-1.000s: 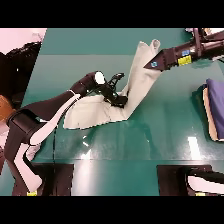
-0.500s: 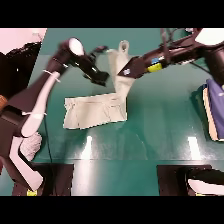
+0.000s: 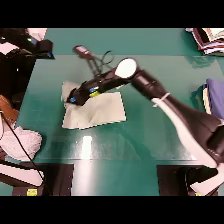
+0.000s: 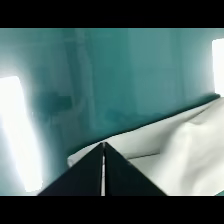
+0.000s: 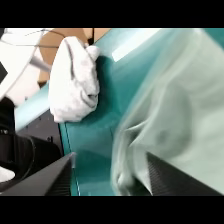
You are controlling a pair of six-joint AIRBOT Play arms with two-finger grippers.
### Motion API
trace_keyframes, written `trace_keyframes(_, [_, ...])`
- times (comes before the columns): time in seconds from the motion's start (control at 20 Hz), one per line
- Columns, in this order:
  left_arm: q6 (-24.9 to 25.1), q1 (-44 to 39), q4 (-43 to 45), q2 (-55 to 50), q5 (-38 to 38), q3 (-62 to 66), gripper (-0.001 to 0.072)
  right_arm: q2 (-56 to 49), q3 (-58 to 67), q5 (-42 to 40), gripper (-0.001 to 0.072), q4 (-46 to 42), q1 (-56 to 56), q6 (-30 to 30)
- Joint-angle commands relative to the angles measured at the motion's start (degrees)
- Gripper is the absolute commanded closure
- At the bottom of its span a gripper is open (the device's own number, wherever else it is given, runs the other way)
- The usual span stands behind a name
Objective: Fold the shirts.
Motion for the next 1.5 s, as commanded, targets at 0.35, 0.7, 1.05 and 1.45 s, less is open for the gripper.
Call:
trace_keyframes(0.35, [0.8, 3.1, -0.4, 2.4, -2.5, 0.0, 0.0678, 1.2, -5.7, 14.8, 0.0268, -11.1, -11.7, 6.3])
trace_keyframes(0.7, [0.4, 3.0, -3.6, 2.4, -2.3, -3.0, 0.0678, 10.5, -35.4, 4.2, 0.0084, -7.3, -29.5, 11.7])
trace_keyframes(1.05, [0.4, 3.0, -4.6, 2.3, -1.0, -4.5, 0.0678, 0.7, -33.7, 4.8, 0.0062, 2.2, -26.9, 9.4])
trace_keyframes(1.45, [0.6, 3.0, -5.2, 2.3, -1.1, -4.5, 0.0678, -9.2, -18.6, 6.3, 0.0474, 2.4, -14.9, 9.0])
